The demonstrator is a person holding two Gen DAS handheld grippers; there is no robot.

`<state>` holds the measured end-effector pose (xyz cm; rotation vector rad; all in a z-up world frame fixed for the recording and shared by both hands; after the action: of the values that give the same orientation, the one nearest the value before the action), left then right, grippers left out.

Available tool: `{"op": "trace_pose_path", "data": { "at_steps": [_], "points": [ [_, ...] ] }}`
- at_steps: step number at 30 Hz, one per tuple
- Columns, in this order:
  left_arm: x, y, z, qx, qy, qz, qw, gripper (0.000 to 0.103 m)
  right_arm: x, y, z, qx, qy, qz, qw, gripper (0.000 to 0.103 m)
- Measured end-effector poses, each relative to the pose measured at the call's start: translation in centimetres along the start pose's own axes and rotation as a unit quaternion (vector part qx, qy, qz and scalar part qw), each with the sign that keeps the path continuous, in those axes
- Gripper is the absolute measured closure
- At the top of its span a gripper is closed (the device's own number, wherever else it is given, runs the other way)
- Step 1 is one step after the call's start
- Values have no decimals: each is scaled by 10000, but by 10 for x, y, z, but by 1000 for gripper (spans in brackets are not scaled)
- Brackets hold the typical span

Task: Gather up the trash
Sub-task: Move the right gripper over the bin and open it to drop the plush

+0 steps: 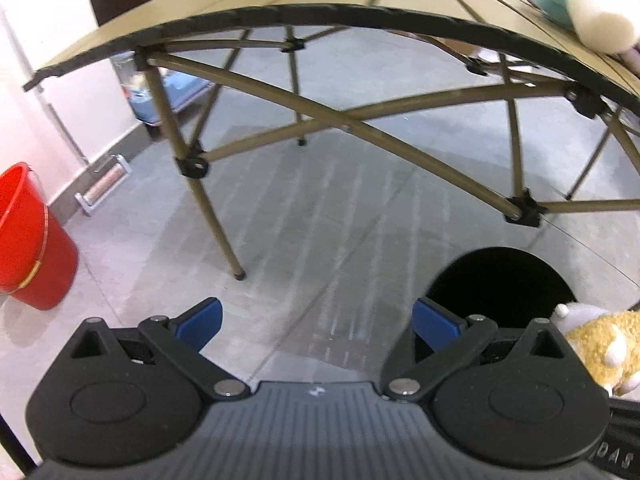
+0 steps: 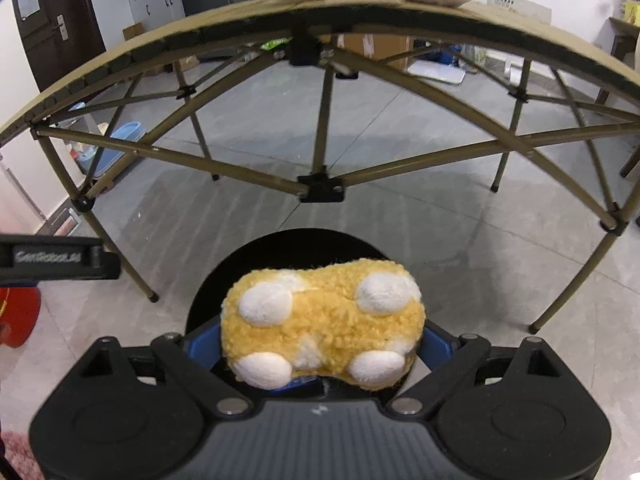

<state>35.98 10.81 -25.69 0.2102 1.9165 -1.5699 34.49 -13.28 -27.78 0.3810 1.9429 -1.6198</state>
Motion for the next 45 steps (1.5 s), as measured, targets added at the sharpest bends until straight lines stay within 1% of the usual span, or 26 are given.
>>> {"op": "trace_pose_path", "data": {
  "at_steps": [6,12,23,36,42,45],
  "points": [
    [0,7,-21,-141,-143,-34,9998,0,-2,21,-5,-8,215,-336,9992,7],
    [0,5,-30,-159,-213,-5,9996,0,-1,40,-15,-49,368,-644,9972,7],
    [3,6,-40,-203,-274,-44,9994,0,6,65,-21,184,373,-982,9943,7],
    [4,8,-43,-182,-314,-86,9993,0,12,83,-26,417,154,-1179,9920,7],
    [5,8,-43,-172,-311,-106,9993,0,11,84,-26,444,129,-1169,9921,7],
    [6,10,-43,-173,-310,-144,9993,0,12,84,-25,473,143,-1182,9918,5]
  ]
}}
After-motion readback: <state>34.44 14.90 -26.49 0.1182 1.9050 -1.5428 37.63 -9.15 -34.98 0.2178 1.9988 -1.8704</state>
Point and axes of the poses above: each gripper's, at about its wrist camera, not at the fingertips, and y roughly the way its jaws point, z to its right, x to its underside, the point moved 9 cm from there along y, roughly the way its jaws point
